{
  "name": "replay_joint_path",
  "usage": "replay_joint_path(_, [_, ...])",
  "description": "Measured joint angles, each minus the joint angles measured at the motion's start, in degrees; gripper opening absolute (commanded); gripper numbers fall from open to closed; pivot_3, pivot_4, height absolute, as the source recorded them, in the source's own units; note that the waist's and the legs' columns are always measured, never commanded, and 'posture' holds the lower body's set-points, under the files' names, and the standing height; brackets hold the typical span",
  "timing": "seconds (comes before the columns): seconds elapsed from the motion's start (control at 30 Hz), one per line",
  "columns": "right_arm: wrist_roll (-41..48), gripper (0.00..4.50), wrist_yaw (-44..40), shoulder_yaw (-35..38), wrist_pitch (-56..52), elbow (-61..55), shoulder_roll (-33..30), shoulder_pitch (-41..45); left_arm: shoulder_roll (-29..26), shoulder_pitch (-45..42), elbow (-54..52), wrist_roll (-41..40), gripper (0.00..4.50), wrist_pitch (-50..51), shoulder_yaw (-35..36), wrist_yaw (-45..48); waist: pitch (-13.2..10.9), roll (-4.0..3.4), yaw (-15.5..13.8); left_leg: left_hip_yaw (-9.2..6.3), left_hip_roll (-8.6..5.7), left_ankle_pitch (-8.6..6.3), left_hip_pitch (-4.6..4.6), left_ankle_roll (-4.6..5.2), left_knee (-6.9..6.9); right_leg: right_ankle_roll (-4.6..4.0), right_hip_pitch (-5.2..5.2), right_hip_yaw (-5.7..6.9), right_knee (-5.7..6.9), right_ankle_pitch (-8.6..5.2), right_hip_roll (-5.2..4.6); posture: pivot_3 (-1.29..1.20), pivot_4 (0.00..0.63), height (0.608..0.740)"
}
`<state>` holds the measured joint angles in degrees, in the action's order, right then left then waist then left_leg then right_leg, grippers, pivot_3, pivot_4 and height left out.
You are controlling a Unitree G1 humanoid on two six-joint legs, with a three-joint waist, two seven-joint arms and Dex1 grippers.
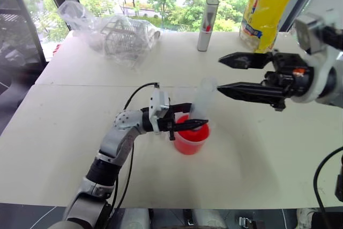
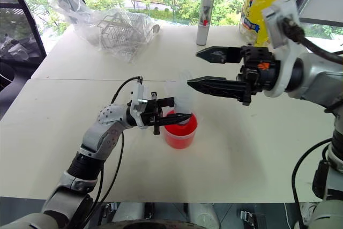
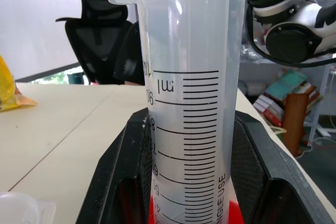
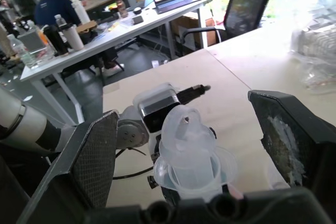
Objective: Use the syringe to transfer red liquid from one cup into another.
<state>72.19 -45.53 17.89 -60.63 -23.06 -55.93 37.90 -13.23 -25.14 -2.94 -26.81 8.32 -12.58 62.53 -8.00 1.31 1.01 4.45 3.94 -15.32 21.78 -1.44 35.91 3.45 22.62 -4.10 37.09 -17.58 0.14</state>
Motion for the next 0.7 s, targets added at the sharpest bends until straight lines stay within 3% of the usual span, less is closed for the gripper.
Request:
replay_joint_path(0.37, [1.4,4.40,7.5,3.7,1.1,-2.8,1.4,-6.0,0.6,-3.3,0.7,-0.4,1.42,0.3,2.2,-3.0,0.0,-0.03,0.1,-0.03,0.01,0.00,0.07,0.00,0.01,0.01,0.06,0.00,0.01,0.01,0.10,0.00,0.150,0.740])
replay_joint_path(0.7, [2.9,4.40,11.2,3.7,3.5,-4.3,3.0,-8.3,1.8,-12.1,0.3,-7.1,1.42,8.7,9.0,-10.2,0.0,-0.01,0.1,-0.03,-0.02,0.00,0.14,0.00,0.07,0.05,0.06,0.02,0.01,0.02,0.13,0.00,0.150,0.740])
